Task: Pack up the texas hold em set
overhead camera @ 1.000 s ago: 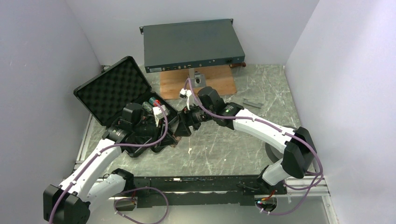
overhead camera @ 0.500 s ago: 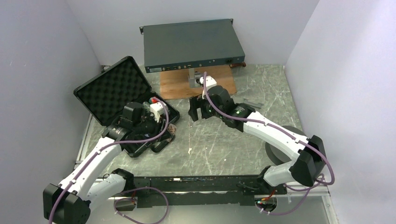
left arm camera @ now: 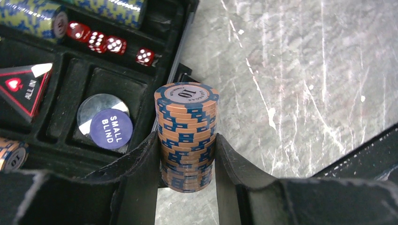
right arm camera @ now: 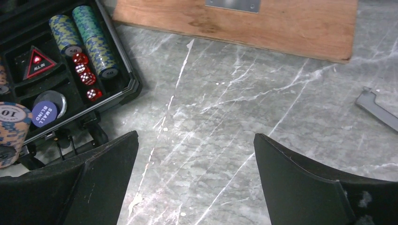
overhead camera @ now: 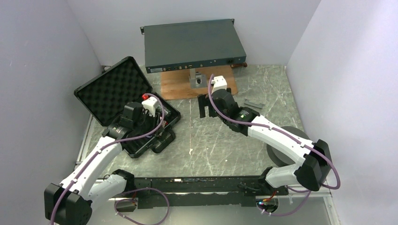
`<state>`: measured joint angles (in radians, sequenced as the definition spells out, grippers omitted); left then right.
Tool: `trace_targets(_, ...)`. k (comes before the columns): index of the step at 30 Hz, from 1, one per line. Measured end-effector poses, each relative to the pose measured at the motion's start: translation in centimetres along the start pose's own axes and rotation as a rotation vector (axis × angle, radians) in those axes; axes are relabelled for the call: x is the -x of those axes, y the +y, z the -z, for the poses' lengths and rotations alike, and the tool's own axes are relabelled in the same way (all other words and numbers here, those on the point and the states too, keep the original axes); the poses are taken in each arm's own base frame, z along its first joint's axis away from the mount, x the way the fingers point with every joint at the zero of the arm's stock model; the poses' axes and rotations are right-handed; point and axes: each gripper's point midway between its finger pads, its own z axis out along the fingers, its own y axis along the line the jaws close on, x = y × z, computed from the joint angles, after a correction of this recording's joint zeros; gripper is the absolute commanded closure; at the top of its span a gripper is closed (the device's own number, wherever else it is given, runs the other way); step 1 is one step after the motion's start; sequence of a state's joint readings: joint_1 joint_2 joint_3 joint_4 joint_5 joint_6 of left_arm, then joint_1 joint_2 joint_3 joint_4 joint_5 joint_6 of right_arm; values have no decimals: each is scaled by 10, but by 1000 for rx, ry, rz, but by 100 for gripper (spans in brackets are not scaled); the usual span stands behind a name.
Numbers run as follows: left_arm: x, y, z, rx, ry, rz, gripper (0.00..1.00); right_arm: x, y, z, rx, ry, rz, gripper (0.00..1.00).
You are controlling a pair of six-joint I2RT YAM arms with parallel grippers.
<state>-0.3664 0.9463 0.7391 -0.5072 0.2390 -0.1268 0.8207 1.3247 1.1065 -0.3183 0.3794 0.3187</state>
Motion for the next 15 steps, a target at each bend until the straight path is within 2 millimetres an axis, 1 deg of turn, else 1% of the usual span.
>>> trace_targets(5,-4,9,1,75,9,103,100,1,-8,0,-48,-13,-6,1)
trace_targets(9,-5,16,3,135,-9,188,100,-4,-14,2,-65,-13,-16,1)
trace_targets(15,-18,34,15,272,-64,354,100,-5,-14,6,-64,-16,-38,1)
